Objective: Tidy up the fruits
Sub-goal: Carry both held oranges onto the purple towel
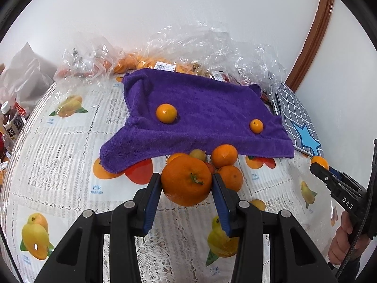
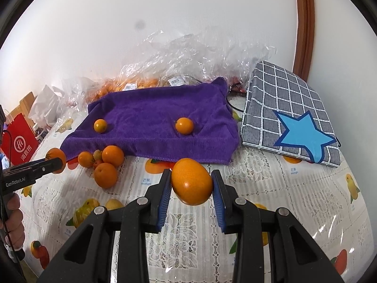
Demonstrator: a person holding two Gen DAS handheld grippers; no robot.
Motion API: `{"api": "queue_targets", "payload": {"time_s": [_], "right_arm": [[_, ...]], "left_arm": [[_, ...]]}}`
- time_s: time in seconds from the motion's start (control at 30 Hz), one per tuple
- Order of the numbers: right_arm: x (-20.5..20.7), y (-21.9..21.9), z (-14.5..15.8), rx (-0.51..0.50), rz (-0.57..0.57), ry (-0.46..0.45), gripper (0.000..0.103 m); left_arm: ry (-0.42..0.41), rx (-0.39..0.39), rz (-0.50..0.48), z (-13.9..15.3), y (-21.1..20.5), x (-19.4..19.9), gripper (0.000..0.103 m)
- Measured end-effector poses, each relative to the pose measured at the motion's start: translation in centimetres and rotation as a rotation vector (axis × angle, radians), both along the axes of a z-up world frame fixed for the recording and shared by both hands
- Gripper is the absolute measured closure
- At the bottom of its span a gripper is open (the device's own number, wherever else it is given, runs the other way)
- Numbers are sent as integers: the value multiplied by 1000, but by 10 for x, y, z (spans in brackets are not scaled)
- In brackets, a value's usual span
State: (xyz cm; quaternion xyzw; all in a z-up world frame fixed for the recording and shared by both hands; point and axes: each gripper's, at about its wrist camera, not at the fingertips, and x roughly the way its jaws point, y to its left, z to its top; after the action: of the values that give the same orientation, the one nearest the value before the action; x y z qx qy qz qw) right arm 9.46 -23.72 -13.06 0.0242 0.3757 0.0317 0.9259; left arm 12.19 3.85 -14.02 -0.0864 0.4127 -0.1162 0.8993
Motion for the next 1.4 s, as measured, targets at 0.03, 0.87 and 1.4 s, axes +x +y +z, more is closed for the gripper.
{"api": "queue_targets", "payload": {"time_s": [0.03,0.87,1.4], "right_arm": [[0,0,1,0,0,-2,70],[48,-2,11,9,-3,-37,70],[103,-9,-3,-14,13,-41,70]], "left_arm": [[-1,1,1,1,0,0,61],[-46,7,13,21,3,45,61],[-37,18,13,18,-10,97,61]]}}
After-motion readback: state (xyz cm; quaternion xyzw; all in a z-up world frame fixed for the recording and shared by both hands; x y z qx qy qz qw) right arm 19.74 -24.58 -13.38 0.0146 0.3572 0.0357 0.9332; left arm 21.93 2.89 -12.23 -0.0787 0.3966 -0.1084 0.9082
